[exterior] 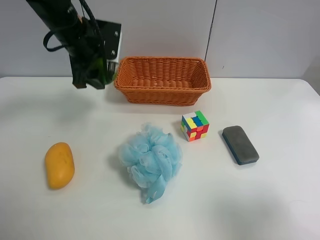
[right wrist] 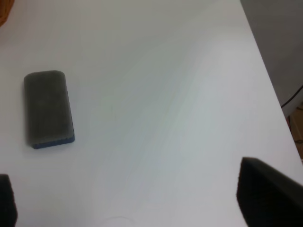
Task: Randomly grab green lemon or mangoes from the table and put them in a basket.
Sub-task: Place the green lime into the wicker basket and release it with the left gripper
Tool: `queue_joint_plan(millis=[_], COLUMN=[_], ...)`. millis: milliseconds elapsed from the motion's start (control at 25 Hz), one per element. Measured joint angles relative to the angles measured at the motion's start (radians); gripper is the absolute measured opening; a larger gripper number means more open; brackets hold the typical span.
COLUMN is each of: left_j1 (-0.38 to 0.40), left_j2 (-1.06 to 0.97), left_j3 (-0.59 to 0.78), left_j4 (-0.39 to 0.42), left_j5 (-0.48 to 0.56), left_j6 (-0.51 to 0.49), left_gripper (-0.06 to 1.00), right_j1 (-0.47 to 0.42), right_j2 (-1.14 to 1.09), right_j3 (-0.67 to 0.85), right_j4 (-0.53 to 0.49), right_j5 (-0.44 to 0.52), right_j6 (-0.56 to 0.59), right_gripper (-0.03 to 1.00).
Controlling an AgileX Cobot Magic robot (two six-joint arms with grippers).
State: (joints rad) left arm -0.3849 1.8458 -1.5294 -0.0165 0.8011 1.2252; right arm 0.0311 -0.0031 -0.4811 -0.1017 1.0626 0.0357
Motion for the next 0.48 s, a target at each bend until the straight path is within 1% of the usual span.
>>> queue_joint_plan(millis=[120,160,320,400,480], left_j1=[-0.004,-0.007,-0.028,-0.042,-0.054], left_j2=[0.014,0.026,0.107,0.165,0.218], left_j3=[-0.048,-0.058,-0.091,-0.102,-0.105], left_j4=[0.0,-0.001,-0.029,-0.045,-0.057], left_j5=[-0.119,-0.173,-0.364,-0.427,-0.468], left_j6=[0.002,0.002,0.002,0.002,0.002], left_gripper=[0.62,0.62,0.62,0.62,0.62], right_j1=[0.0,0.0,0.0,0.0,0.0], right_j2=[0.0,0.0,0.0,0.0,0.0], right_j3=[0.0,0.0,0.0,0.0,0.0], right_j4=[0.0,0.0,0.0,0.0,0.0], right_j5=[0.0,0.0,0.0,0.0,0.0], right_j6=[0.0,0.0,0.0,0.0,0.0], right_gripper=[0.92,0.92,0.92,0.92,0.92])
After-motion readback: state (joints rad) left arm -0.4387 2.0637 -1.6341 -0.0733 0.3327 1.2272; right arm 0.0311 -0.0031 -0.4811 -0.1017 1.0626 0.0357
